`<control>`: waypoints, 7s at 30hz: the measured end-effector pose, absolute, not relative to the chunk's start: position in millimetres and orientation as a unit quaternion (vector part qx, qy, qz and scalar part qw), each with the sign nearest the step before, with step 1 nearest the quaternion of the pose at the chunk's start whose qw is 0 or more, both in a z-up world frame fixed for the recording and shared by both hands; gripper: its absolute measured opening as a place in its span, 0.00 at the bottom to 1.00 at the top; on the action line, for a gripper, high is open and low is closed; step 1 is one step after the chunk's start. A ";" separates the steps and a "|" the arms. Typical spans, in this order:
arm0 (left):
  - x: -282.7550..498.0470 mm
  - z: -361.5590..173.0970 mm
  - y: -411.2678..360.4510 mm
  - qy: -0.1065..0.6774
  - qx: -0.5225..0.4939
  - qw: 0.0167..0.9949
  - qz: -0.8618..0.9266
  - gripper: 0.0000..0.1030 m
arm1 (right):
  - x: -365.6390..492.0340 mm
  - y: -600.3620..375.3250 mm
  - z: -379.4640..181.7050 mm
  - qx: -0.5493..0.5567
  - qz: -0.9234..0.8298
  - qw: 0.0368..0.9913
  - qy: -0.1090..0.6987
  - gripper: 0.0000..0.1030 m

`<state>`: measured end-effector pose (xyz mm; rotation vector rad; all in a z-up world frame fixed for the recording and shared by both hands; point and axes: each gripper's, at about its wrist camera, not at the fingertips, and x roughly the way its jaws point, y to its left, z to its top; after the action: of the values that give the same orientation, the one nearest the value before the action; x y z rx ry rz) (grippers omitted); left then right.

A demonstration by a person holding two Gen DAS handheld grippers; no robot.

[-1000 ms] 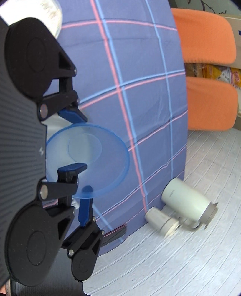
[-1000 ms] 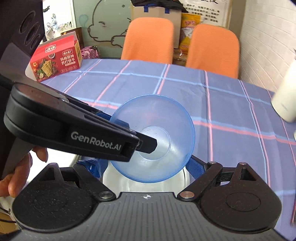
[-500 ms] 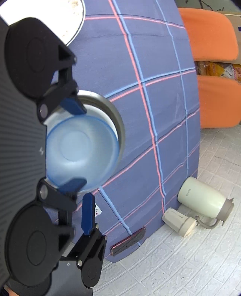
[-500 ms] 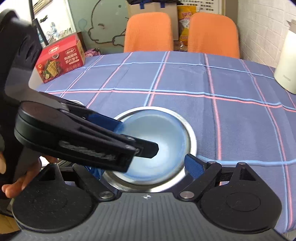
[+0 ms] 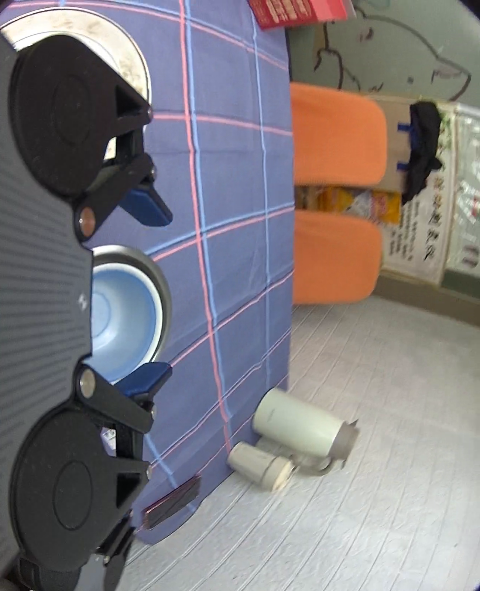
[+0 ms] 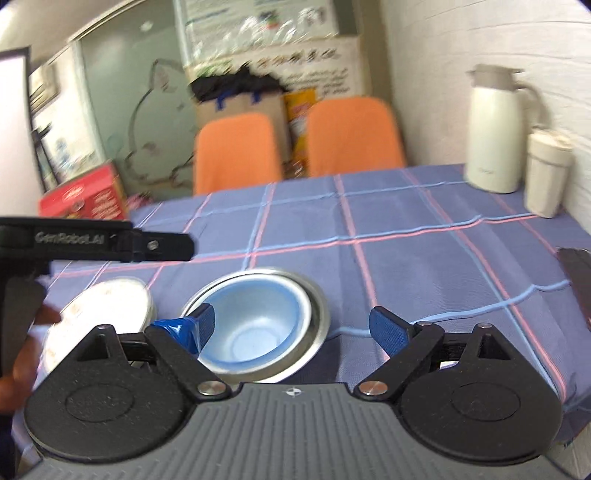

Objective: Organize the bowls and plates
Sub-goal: 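Reach both tools to the nested bowls and grip the steel rim, then lift the nested bowls with both tools, then carry the nested bowls onto the plate stack and lower them, then open both tools and pull them back from the stack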

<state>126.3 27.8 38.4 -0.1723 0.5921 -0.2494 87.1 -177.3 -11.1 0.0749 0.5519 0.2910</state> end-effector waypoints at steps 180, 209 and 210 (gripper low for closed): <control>-18.5 9.9 74.1 0.245 -0.076 0.966 0.039 0.91 | 15.8 -101.0 -29.7 0.072 0.163 0.948 0.265 0.75; -108.1 -27.5 43.8 0.242 -0.001 0.967 0.079 0.91 | -74.2 -119.3 -55.7 0.042 0.128 0.951 0.278 0.75; -108.4 -27.9 43.7 0.242 0.000 0.967 0.081 0.91 | -74.3 -118.1 -56.8 0.041 0.129 0.950 0.280 0.75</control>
<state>-108.4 43.7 -27.9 0.0005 0.4884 0.1631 -74.3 -118.1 -56.8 0.0826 0.5694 0.2617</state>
